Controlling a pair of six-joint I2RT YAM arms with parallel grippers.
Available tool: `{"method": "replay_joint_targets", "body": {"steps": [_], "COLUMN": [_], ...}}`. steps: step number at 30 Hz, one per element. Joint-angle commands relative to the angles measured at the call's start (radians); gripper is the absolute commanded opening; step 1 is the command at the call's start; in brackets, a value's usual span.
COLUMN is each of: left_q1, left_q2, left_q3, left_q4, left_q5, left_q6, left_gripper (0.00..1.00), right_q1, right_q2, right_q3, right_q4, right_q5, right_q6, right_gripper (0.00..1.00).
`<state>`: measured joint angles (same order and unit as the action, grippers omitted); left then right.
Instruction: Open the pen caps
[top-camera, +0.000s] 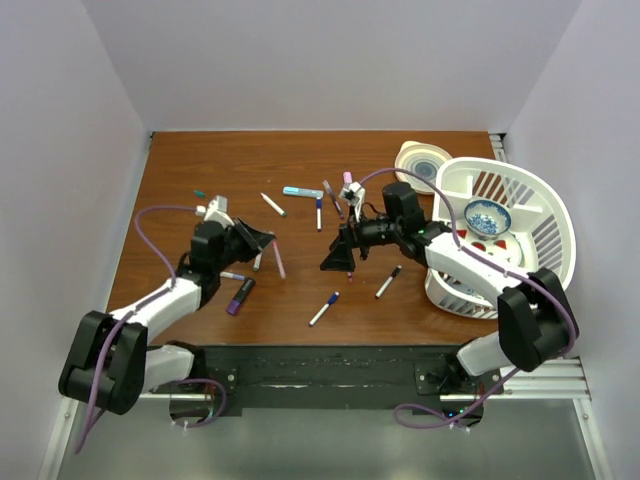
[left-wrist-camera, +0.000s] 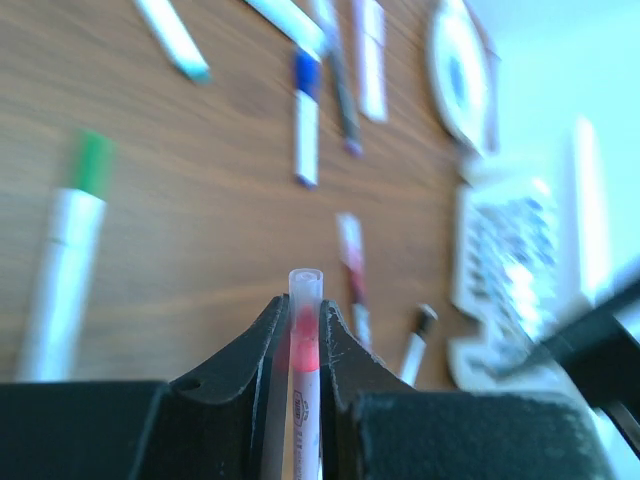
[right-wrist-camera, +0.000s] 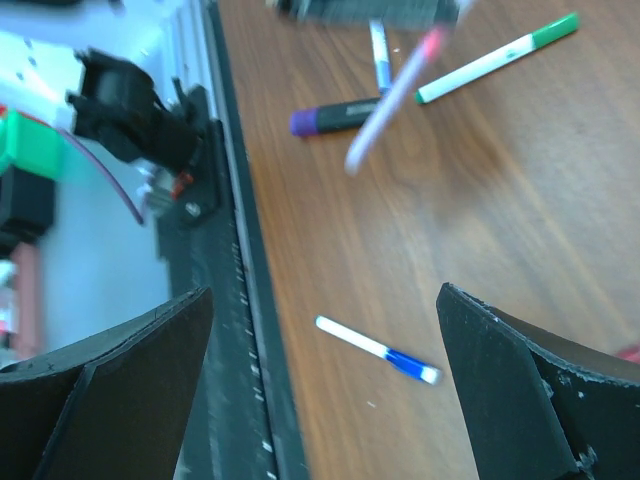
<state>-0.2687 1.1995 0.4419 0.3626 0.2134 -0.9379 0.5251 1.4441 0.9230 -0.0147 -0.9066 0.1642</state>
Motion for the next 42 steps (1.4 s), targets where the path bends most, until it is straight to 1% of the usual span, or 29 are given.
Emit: {"method": "replay_joint_targets", "body": {"steps": [1,3,6,9,12,13,15,16,17,19,20,23,24,25,26,28,29,30,32,34,38,42], "left_q1": [-0.066,-0.098,-0.144,-0.179,-0.210,-0.217,-0.233,-0.237,-0.244,-0.248,-0.250,-0.251,-0.251,-0.251,-0.251,-0.251,-0.251,-0.251,-0.253,-0.251,-0.256,-0.277], "left_q2": [-0.037,-0.029,0.005,0.044,0.075,0.084,0.092,0.097,0.098,0.106,0.106,0.107,0.107,0.109,0.107,0.109,0.109,0.109,0.106,0.106,0.106,0.101], "left_q3": [-0.092,-0.118,-0.129,-0.144,-0.149,-0.149,-0.147,-0.149,-0.150,-0.152,-0.157,-0.163,-0.166,-0.167,-0.170,-0.172,-0.172,-0.173,-0.170,-0.157,-0.108,-0.059], "left_q4": [0.442,0.516,0.579,0.659,0.700,0.703,0.716,0.719,0.723,0.739,0.746,0.763,0.769,0.771,0.773,0.766,0.765,0.760,0.748,0.704,0.589,0.455], "left_q5": [0.092,0.083,0.080,0.073,0.066,0.063,0.057,0.052,0.047,0.047,0.044,0.043,0.044,0.044,0.047,0.055,0.063,0.064,0.066,0.072,0.077,0.060], "left_q6": [-0.133,-0.162,-0.182,-0.211,-0.225,-0.226,-0.228,-0.228,-0.228,-0.230,-0.236,-0.239,-0.240,-0.245,-0.242,-0.236,-0.233,-0.230,-0.225,-0.217,-0.196,-0.156], "left_gripper": [0.00,0.00,0.00,0.00,0.00,0.00,0.00,0.00,0.00,0.00,0.00,0.00,0.00,0.07,0.27,0.40,0.49,0.51,0.55,0.55,0.50,0.49], "right_q1": [0.050,0.075,0.099,0.116,0.118,0.118,0.118,0.118,0.118,0.118,0.119,0.121,0.122,0.122,0.121,0.121,0.121,0.121,0.122,0.121,0.122,0.121], "right_q2": [0.044,0.064,0.096,0.121,0.133,0.134,0.136,0.139,0.145,0.157,0.162,0.183,0.187,0.188,0.185,0.174,0.171,0.168,0.167,0.164,0.165,0.164], "right_q3": [-0.029,-0.030,-0.055,-0.064,-0.064,-0.065,-0.070,-0.075,-0.076,-0.081,-0.081,-0.070,-0.064,-0.059,-0.053,-0.032,-0.024,-0.013,-0.006,-0.006,-0.003,0.000], "right_q4": [0.186,0.188,0.257,0.283,0.309,0.327,0.346,0.367,0.377,0.404,0.410,0.417,0.417,0.404,0.389,0.328,0.305,0.285,0.243,0.240,0.234,0.226], "right_q5": [0.099,0.149,0.158,0.167,0.155,0.149,0.135,0.129,0.121,0.106,0.100,0.061,0.045,0.041,0.040,0.044,0.049,0.052,0.061,0.063,0.063,0.064], "right_q6": [0.262,0.317,0.372,0.377,0.386,0.390,0.402,0.409,0.417,0.442,0.448,0.456,0.451,0.442,0.427,0.358,0.330,0.284,0.255,0.248,0.241,0.235], "right_gripper": [0.98,0.99,0.98,0.96,0.95,0.93,0.86,0.81,0.69,0.54,0.34,0.10,0.00,0.00,0.00,0.00,0.00,0.00,0.00,0.00,0.00,0.00]}}
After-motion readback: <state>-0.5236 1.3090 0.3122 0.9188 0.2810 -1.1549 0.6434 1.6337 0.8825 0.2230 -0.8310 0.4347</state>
